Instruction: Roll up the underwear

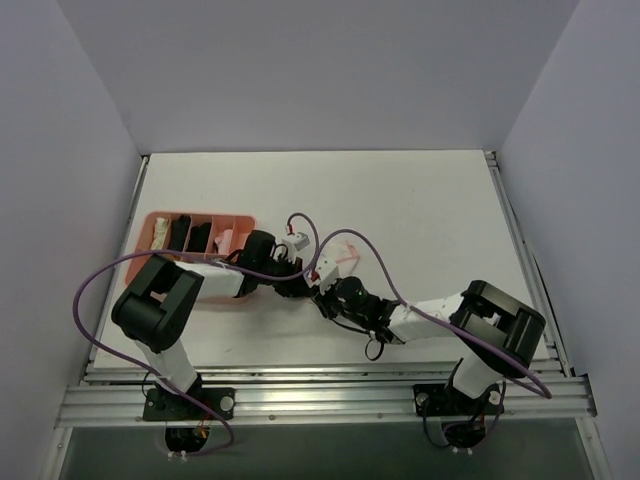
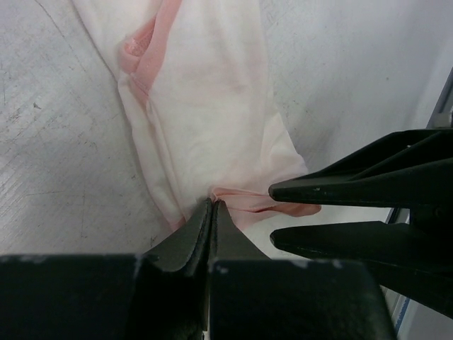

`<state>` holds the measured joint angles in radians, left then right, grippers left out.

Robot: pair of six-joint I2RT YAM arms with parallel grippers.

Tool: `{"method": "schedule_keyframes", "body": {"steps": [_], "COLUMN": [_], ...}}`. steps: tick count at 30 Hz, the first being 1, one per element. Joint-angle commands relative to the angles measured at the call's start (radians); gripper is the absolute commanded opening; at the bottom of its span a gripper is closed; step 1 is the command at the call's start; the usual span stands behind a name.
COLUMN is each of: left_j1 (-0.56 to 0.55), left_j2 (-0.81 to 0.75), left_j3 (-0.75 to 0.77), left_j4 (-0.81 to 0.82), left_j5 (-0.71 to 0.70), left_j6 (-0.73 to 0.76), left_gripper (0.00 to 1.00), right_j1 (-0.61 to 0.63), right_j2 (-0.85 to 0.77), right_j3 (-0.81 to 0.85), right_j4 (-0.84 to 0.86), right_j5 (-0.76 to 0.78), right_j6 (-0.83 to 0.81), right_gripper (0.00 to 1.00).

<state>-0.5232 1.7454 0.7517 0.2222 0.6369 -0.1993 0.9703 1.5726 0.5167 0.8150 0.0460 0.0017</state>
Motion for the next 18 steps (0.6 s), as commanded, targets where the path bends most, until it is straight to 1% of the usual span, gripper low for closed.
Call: {"method": "schedule_keyframes", "body": {"steps": [1,2,4,6,8,10,14,18], "left_j1": [0.02,0.022,0.034,0.04,0.043,0.045,0.045,0.045], "left_j2": [0.02,0.02,0.017,0.019,0.028,0.043,0.048,0.057], "left_j3": [0.005,0.005,0.0,-0.002,0.005,0.011,0.015,0.024], "left_j4": [0.022,0.023,0.034,0.043,0.04,0.039,0.034,0.022], "left_j5": [0.003,0.007,0.013,0.02,0.018,0.02,0.023,0.02], "left_j6": [-0.008,-0.011,-0.015,-0.02,-0.023,-0.023,-0.02,-0.017], "left_gripper": [0.02,0.02,0.02,0.02,0.02,0.02,0.02,0.02], "right_j1": [-0.016,-0.025,-0.039,-0.051,-0.053,-0.053,-0.053,-0.05], "right_j2": [0.015,0.014,0.007,0.0,-0.008,-0.005,0.006,0.001], "right_j3": [-0.027,-0.044,-0.064,-0.087,-0.093,-0.084,-0.08,-0.089], "right_j4": [0.127,0.134,0.162,0.182,0.19,0.168,0.162,0.187], "right_j5": [0.025,0.012,-0.008,-0.035,-0.083,-0.09,-0.066,-0.093], "right_j6": [0.067,0.078,0.093,0.095,0.093,0.08,0.061,0.054], "right_gripper": [0.21,0.16,0.15,0.23,0.37,0.41,0.43,0.43]}}
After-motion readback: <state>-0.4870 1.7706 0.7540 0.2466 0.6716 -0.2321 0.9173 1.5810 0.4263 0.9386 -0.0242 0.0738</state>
